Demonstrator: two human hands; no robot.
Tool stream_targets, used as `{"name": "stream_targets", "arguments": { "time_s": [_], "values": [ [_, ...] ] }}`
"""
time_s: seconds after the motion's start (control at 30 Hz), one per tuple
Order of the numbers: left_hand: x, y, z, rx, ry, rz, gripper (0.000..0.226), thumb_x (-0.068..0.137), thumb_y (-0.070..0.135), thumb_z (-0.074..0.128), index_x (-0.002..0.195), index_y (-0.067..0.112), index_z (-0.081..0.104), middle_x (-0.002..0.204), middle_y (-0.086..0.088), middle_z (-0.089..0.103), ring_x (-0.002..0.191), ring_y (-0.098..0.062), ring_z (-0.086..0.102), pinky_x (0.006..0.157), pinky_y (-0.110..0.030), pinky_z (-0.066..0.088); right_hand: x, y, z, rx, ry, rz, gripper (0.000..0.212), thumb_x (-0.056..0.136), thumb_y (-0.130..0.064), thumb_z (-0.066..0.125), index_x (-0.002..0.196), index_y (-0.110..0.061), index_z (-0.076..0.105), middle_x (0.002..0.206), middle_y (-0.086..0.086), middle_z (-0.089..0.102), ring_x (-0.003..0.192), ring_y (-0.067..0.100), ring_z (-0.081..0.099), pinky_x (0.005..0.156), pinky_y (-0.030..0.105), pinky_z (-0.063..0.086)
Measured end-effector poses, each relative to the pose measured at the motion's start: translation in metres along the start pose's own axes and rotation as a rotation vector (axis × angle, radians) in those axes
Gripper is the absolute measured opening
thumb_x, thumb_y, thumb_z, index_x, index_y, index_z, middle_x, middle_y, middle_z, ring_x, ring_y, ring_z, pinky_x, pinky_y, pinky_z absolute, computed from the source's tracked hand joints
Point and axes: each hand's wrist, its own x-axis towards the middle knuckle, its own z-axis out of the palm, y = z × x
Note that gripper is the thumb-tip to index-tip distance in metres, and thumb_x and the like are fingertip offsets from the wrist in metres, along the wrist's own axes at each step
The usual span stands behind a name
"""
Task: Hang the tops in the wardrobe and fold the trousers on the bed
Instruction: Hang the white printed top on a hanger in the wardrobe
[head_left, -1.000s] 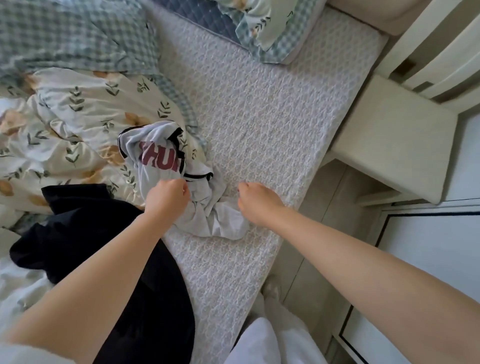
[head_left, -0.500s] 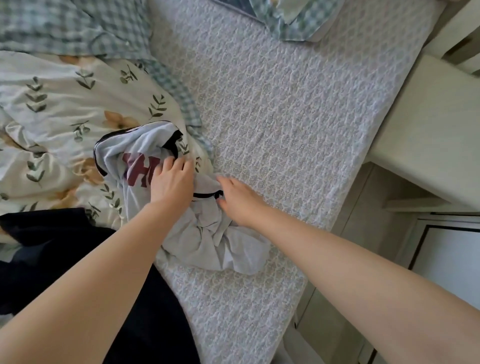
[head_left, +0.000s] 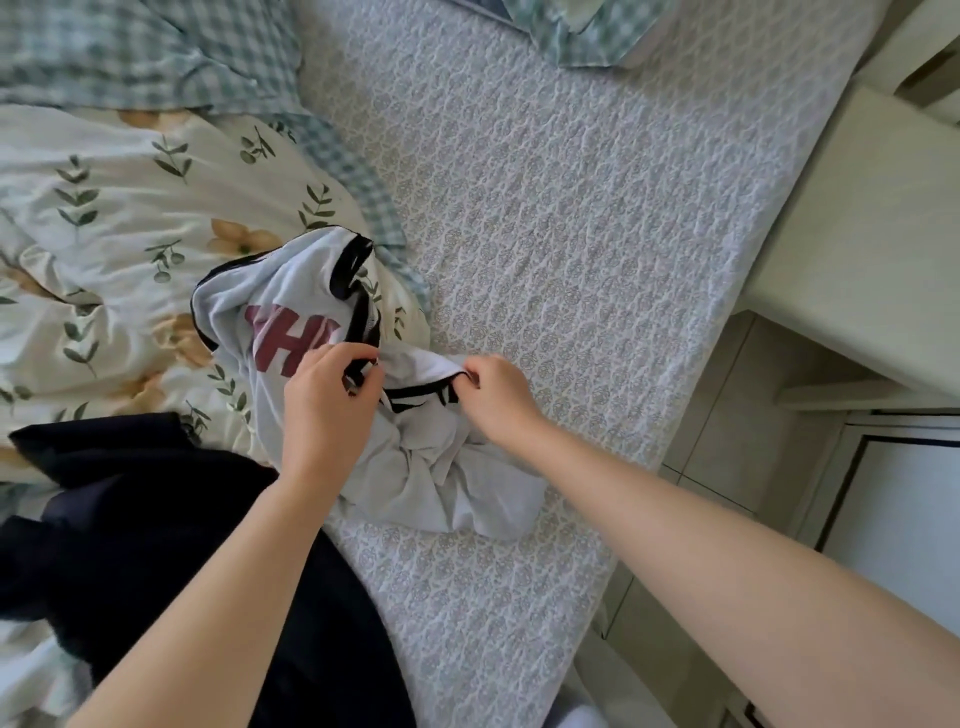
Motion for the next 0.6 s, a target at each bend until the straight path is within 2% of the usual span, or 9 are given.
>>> {"name": "stream_targets", "arguments": {
  "time_s": [0.07, 0.17, 0.27, 0.37, 0.43, 0.5, 0.6],
  "values": [
    [-0.015, 0.014, -0.005, -0.062, 0.057, -0.016, 0.012, 0.089, 0.018, 0.071, 0.101, 0.018, 0.072, 0.089, 0.011, 0.061, 0.069, 0.009, 0.053, 0.065, -0.002, 0.036, -0.016, 0.002, -0.012, 0.036, 0.012, 0.039, 0.035, 0.093, -0.012, 0.048, 0.059, -0.014, 0.042, 0.068, -0.001, 0.042, 0.057, 0.015, 0.039, 0.047, 0.019, 0.026],
    [-0.036, 0.039, -0.012, -0.121, 0.125, -0.028, 0.010, 0.087, 0.013, 0.072, 0.097, 0.017, 0.072, 0.086, 0.014, 0.061, 0.077, 0.015, 0.053, 0.068, 0.001, 0.037, -0.041, 0.008, -0.028, 0.079, -0.003, 0.066, 0.030, 0.093, -0.013, 0.052, 0.071, 0.007, 0.054, 0.065, 0.007, 0.047, 0.056, 0.015, 0.038, 0.051, 0.027, 0.028],
    [-0.056, 0.062, -0.017, -0.191, 0.144, -0.030, 0.016, 0.086, 0.008, 0.071, 0.096, 0.021, 0.070, 0.087, 0.016, 0.061, 0.079, 0.001, 0.057, 0.069, -0.009, 0.044, -0.071, 0.015, -0.043, 0.093, -0.009, 0.072, 0.029, 0.094, -0.015, 0.055, 0.068, -0.003, 0.056, 0.061, 0.001, 0.047, 0.053, 0.010, 0.037, 0.048, 0.022, 0.028],
    [-0.076, 0.085, -0.022, -0.242, 0.145, -0.041, 0.024, 0.086, 0.003, 0.069, 0.100, 0.023, 0.069, 0.089, 0.019, 0.058, 0.074, -0.005, 0.055, 0.069, -0.014, 0.045, -0.101, 0.019, -0.057, 0.119, 0.026, 0.077, 0.037, 0.095, -0.017, 0.056, 0.059, -0.016, 0.049, 0.057, -0.005, 0.044, 0.048, 0.003, 0.034, 0.044, 0.016, 0.027],
    [-0.088, 0.102, -0.026, -0.269, 0.137, -0.054, 0.030, 0.085, -0.001, 0.067, 0.104, 0.022, 0.070, 0.092, 0.018, 0.058, 0.079, -0.010, 0.057, 0.072, -0.017, 0.046, -0.122, 0.019, -0.069, 0.117, 0.053, 0.073, 0.042, 0.095, -0.018, 0.056, 0.055, -0.019, 0.043, 0.055, -0.007, 0.041, 0.046, 0.002, 0.033, 0.046, 0.015, 0.030],
    [-0.100, 0.120, -0.030, -0.286, 0.138, -0.035, 0.031, 0.085, -0.002, 0.068, 0.106, 0.021, 0.070, 0.097, 0.013, 0.063, 0.086, -0.013, 0.061, 0.075, -0.018, 0.049, -0.141, 0.018, -0.081, 0.081, 0.043, 0.076, 0.041, 0.095, -0.018, 0.055, 0.057, -0.013, 0.044, 0.058, 0.001, 0.042, 0.051, 0.007, 0.034, 0.049, 0.020, 0.025],
    [-0.119, 0.149, -0.036, -0.327, 0.131, 0.004, 0.031, 0.085, 0.000, 0.070, 0.107, 0.022, 0.070, 0.097, 0.013, 0.067, 0.089, -0.009, 0.064, 0.078, -0.017, 0.051, -0.170, 0.017, -0.101, 0.046, 0.007, 0.085, 0.034, 0.096, -0.020, 0.054, 0.072, 0.004, 0.056, 0.072, 0.022, 0.055, 0.061, 0.026, 0.046, 0.057, 0.037, 0.037]
  ]
}}
